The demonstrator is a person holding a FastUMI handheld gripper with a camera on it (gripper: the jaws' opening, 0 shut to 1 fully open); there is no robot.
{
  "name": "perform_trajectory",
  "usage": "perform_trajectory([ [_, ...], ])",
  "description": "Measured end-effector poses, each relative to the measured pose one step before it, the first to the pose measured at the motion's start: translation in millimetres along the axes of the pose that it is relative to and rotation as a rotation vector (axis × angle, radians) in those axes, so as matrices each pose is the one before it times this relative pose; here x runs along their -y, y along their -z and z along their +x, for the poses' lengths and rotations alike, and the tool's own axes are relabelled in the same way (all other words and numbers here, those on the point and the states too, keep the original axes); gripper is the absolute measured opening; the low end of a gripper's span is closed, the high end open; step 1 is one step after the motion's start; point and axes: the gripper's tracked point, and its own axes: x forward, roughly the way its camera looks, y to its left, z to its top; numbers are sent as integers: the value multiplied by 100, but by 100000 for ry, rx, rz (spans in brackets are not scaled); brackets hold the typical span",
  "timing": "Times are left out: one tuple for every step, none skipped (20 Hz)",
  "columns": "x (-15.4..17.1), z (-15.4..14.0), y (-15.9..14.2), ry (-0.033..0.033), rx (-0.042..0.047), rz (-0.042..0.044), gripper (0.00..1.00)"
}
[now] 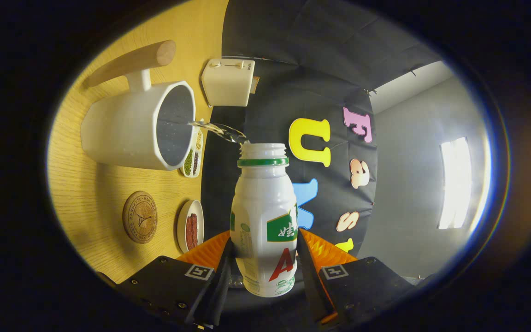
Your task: Take the bottle from table, then pour the juice into the cup, finally place the bottle on the coaster
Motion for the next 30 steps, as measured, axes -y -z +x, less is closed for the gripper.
perform_trajectory([
  [50,2,23,170,113,-444,70],
  [143,144,69,271,86,-460,70],
  [86,-29,-14,280,127,-413,70],
  [100,44,-33,232,82,-422,70],
  [78,-24,-66,379,129,-344,70],
  [108,62,-13,281,204,-352,70],
  [75,-37,-26,355,58,-426,70],
  [141,46,-47,321,113,-474,70],
  [92,1,-38,337,220,-537,70],
  [166,59,-29,529,106,-530,70],
  [84,-51,-48,296,112,-363,70],
  [75,65,-14,388,60,-131,70],
  [38,-20,-20,318,85,-257,70],
  [97,31,-28,351,51,-321,70],
  [91,3,-24,347,20,-338,70],
  [74,26,-21,241,77,-275,70],
  [56,-5,-12,156,-34,-276,70],
  [89,13,-6,260,-65,-232,70],
  [35,-40,9,146,-59,-58,70],
  [40,10,-2,282,-39,-118,70],
  [69,-20,-15,302,24,-237,70],
  [97,15,-7,347,-66,-148,70],
  [10,-60,-17,136,-76,100,70],
  [-1,50,18,343,-76,61,70],
  [46,-13,-4,352,-92,-51,70],
  [28,-36,-21,271,45,-42,70],
  [18,43,-14,83,-7,-127,70],
  [29,-32,-32,143,103,-160,70],
  [72,35,6,89,14,-307,70],
  [61,-48,-26,138,8,-264,70],
])
